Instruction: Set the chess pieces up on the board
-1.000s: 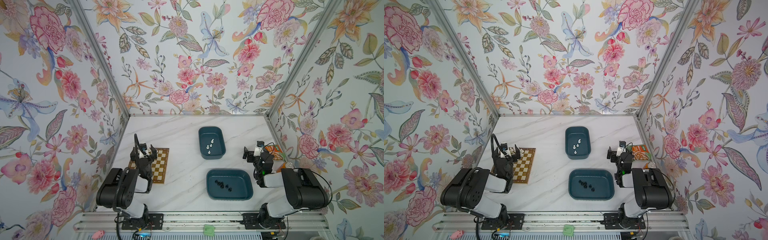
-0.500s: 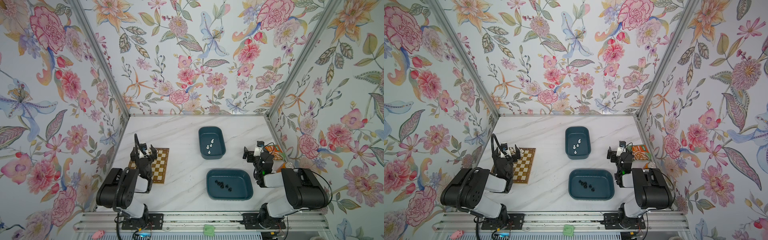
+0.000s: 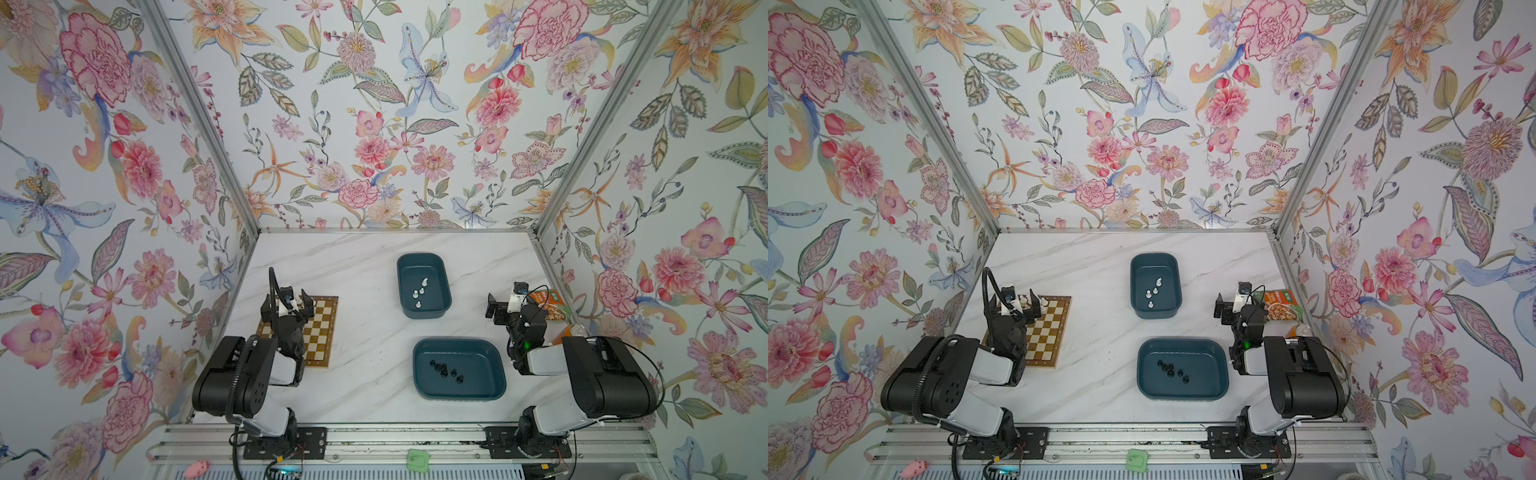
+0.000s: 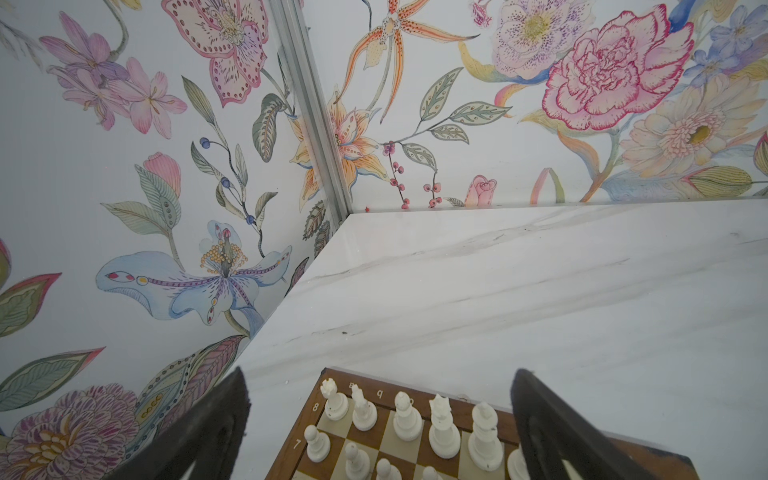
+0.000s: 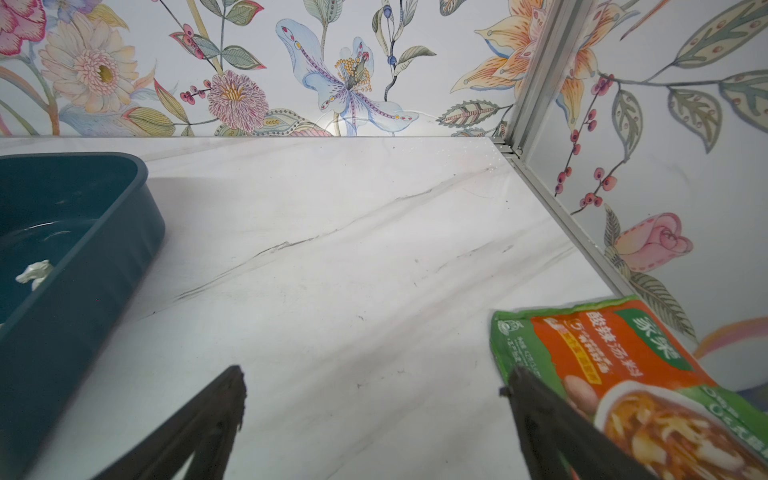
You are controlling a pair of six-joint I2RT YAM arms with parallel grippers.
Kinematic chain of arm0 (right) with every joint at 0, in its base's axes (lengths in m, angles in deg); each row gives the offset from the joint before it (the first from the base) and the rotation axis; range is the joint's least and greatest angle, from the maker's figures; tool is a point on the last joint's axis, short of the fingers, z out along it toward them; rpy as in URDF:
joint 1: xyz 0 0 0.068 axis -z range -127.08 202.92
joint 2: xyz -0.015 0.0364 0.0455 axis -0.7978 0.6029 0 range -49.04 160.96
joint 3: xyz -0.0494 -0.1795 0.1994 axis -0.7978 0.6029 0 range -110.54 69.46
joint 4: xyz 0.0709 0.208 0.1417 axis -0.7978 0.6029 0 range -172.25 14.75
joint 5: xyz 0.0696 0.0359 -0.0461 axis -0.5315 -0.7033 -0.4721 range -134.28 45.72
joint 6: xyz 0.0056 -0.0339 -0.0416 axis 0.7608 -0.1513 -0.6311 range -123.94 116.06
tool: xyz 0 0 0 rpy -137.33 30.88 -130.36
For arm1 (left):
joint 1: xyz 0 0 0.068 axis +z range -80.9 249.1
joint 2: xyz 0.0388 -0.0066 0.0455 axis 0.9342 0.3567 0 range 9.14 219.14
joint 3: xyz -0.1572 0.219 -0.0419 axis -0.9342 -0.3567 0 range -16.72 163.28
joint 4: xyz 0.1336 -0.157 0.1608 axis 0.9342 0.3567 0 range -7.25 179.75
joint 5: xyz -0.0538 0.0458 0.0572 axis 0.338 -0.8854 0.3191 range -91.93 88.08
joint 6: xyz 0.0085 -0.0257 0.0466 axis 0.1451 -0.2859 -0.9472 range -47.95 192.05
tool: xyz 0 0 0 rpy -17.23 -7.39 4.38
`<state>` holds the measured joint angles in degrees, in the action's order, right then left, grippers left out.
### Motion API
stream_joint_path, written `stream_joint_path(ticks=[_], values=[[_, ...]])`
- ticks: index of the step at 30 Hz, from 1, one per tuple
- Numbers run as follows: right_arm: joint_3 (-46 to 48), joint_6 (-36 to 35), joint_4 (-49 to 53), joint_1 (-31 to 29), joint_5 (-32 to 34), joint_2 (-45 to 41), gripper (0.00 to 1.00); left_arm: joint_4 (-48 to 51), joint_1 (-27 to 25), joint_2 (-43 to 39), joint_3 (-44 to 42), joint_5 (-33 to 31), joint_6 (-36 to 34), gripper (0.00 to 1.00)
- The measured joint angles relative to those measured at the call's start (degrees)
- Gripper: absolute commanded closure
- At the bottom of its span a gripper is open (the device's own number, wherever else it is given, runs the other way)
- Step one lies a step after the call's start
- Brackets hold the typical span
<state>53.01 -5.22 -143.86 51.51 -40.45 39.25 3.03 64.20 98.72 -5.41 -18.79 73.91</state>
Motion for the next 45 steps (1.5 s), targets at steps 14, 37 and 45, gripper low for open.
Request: stream_joint_path(ticks=[14,37,45], values=[[-0.9,-0.8,2.9,-1.3,1.4,-0.8,0.01,0.0,0.0,0.0,0.0,0.2,0.0,0.01],[-31.3,8.7,58.8,-13.9,7.5,-22.7,0.01,66.1,11.3,-18.8,35.5,2.4,14.5,0.44],[-31.4,10.5,63.7,-17.7,5.3,-22.7,0.01,82.7,18.6,-20.3,39.1,5.6,26.3,0.78]])
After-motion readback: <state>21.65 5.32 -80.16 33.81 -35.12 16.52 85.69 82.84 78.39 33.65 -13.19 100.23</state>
